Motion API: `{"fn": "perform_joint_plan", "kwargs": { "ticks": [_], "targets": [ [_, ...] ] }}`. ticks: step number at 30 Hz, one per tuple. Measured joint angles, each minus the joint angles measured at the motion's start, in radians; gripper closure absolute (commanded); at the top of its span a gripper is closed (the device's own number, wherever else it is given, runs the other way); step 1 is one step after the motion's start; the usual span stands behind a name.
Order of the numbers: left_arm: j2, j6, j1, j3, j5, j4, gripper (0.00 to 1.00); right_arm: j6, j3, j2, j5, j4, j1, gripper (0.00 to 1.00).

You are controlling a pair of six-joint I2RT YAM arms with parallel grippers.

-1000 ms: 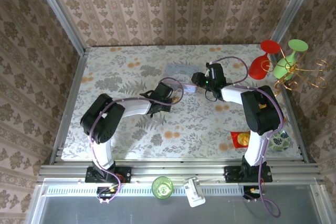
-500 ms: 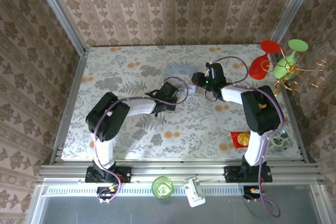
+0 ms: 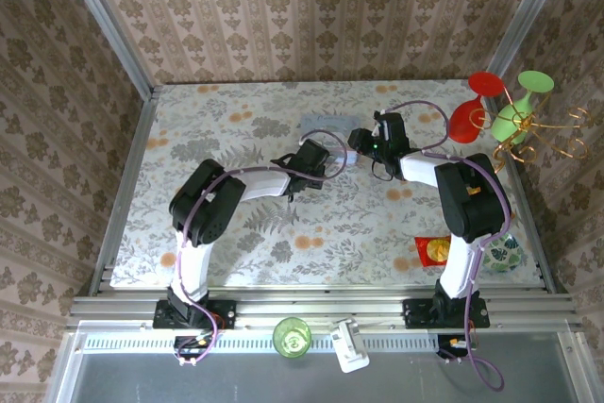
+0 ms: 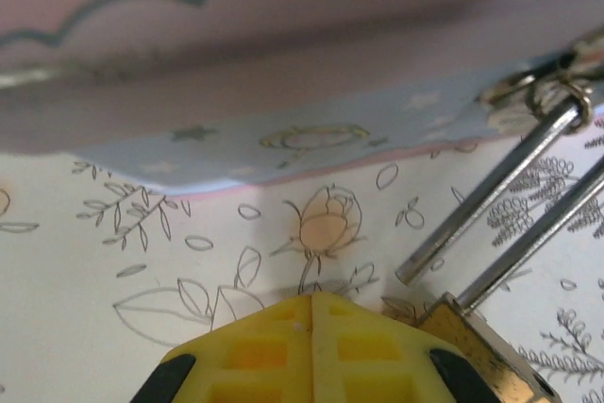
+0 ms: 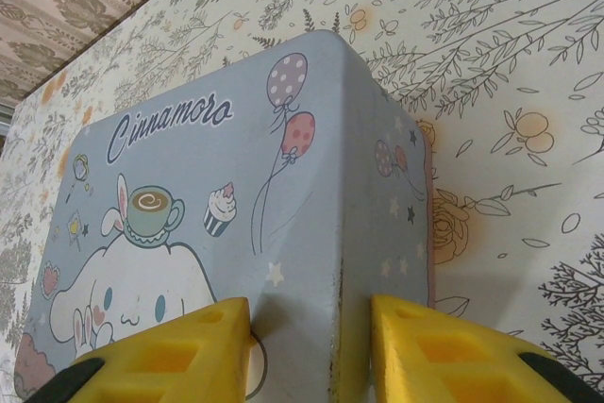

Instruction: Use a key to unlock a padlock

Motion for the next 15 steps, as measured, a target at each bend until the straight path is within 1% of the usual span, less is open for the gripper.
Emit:
{"fn": "perform_joint_plan", "kwargs": {
  "ticks": [6, 7, 10, 11, 13, 15],
  "targets": [
    [0.012, 0.003, 0.025, 0.008, 0.011, 0.068, 0.91, 0.001, -0.006, 0.002, -0.007, 0.013, -0.002, 0.64],
    [0.003, 0.003, 0.029, -0.001, 0.019, 0.079, 0.88, 0.000, -0.007, 0.002, -0.010, 0.017, -0.003, 0.64],
    [-0.063, 0.032, 0.034, -0.049, 0.027, 0.072, 0.69, 0.000, -0.009, 0.002, -0.022, 0.019, -0.008, 0.63],
    [-0.093, 0.053, 0.034, -0.062, 0.026, 0.066, 0.68, 0.000, -0.009, 0.002, -0.025, 0.019, -0.008, 0.63],
    [-0.161, 0.100, 0.026, -0.076, 0.030, 0.047, 0.68, 0.000, -0.009, 0.002, -0.032, 0.019, -0.011, 0.63],
    [-0.212, 0.142, 0.011, -0.076, 0.030, 0.044, 0.70, 0.000, -0.009, 0.002, -0.035, 0.018, -0.012, 0.63]
  ]
}}
